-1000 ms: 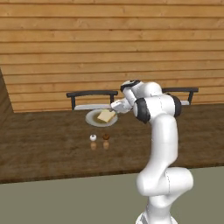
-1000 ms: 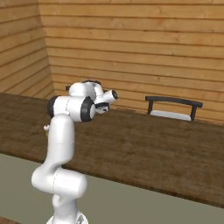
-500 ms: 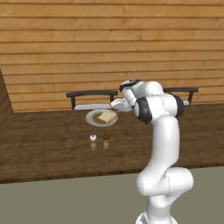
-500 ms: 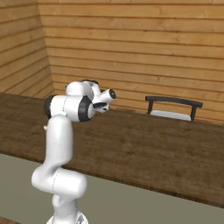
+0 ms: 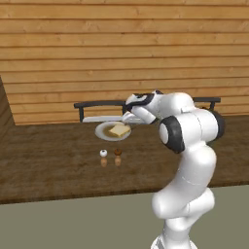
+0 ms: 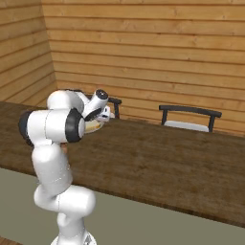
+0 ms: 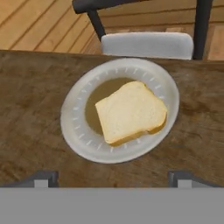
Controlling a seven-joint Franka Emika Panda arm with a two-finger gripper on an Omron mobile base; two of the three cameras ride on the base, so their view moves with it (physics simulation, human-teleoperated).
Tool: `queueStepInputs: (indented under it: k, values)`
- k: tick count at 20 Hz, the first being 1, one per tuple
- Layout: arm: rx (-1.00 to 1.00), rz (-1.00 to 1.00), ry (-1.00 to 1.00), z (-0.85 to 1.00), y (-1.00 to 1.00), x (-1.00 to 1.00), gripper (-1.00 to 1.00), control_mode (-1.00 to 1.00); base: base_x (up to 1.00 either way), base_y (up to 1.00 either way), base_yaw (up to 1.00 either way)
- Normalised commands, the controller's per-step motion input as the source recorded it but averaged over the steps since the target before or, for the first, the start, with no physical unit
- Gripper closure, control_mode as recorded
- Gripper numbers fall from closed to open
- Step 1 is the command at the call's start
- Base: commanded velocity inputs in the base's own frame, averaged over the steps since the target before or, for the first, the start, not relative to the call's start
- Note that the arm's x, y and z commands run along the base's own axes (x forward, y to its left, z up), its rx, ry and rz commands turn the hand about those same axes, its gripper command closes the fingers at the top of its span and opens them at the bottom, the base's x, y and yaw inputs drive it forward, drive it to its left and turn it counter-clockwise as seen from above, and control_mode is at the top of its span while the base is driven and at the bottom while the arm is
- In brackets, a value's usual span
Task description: Start the toaster. Once the lever pops up, take the bread to the plate on the dining counter.
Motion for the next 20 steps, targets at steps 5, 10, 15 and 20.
queueStepInputs:
  k: [5, 10, 15, 20]
  values:
    - [-0.43, 0.0, 0.0, 1.0, 0.37, -0.94, -1.0, -1.0, 0.0, 0.0, 0.0]
    - [-0.36, 0.01, 0.07, 1.0, 0.02, -1.0, -1.0, -1.0, 0.0, 0.0, 0.0]
    - [-0.14, 0.05, 0.03, 0.94, -0.15, -1.0, -1.0, -1.0, 0.0, 0.0, 0.0]
    - [0.04, 0.06, -0.04, 0.18, -0.46, -1.0, -1.0, -1.0, 0.0, 0.0, 0.0]
